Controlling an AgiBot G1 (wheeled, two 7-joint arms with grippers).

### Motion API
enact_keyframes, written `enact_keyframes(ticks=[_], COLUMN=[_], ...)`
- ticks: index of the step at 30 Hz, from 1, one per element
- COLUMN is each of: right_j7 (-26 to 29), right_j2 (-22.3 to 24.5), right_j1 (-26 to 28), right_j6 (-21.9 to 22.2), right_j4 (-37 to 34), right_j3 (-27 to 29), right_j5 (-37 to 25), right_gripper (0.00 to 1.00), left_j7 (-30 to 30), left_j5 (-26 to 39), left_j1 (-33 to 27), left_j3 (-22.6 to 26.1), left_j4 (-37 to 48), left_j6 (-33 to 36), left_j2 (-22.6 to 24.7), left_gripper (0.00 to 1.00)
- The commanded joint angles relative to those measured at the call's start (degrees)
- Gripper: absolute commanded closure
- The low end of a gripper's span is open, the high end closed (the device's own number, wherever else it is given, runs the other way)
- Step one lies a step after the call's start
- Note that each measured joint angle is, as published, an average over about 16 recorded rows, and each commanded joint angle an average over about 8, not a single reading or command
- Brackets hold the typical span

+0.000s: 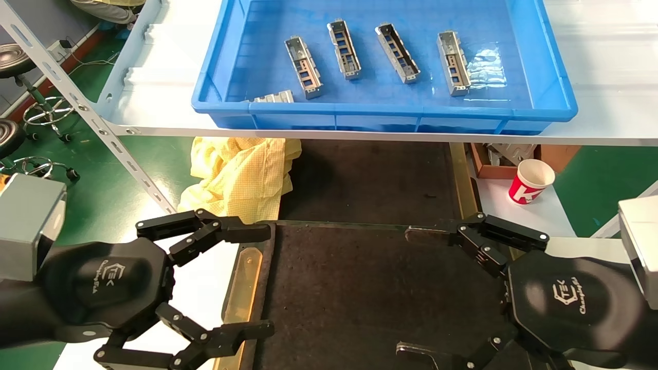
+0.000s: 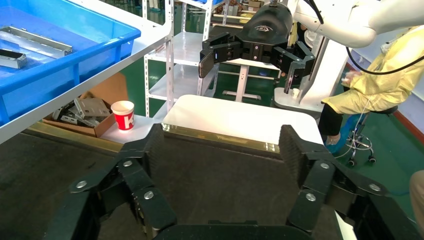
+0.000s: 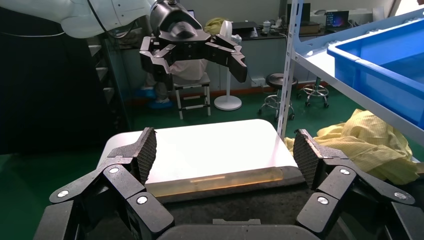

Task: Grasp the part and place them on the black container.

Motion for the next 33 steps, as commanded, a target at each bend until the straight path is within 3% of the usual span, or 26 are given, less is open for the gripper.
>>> enact_keyframes(ticks=[1,24,28,33], right_j7=[0.0,0.24,1.39,3.79], right_j2=[0.0,-0.07,-0.67,-2.75], right_j1=[0.0,0.52,3.62,11.26], right_j6=[0.0,0.19,0.96,3.26], right_j4=[0.0,-0.02,-0.83,-3.94], right_j3=[0.0,-0.05,-0.47,-1.41], right_j5=[0.0,-0.23,-1.58,-4.86], right_gripper=[0.0,0.0,0.0,0.0], left_j7=[0.0,0.0,0.01,0.02], left_j5=[0.0,0.0,0.0,-0.01], left_j1=[0.0,0.0,-0.01,-0.02], left_j3=[0.0,0.0,0.01,0.02], left_j4=[0.0,0.01,0.02,0.03], left_j6=[0.0,0.0,0.01,0.01], left_j2=[0.0,0.0,0.0,0.0], left_gripper=[1.0,1.0,1.0,1.0])
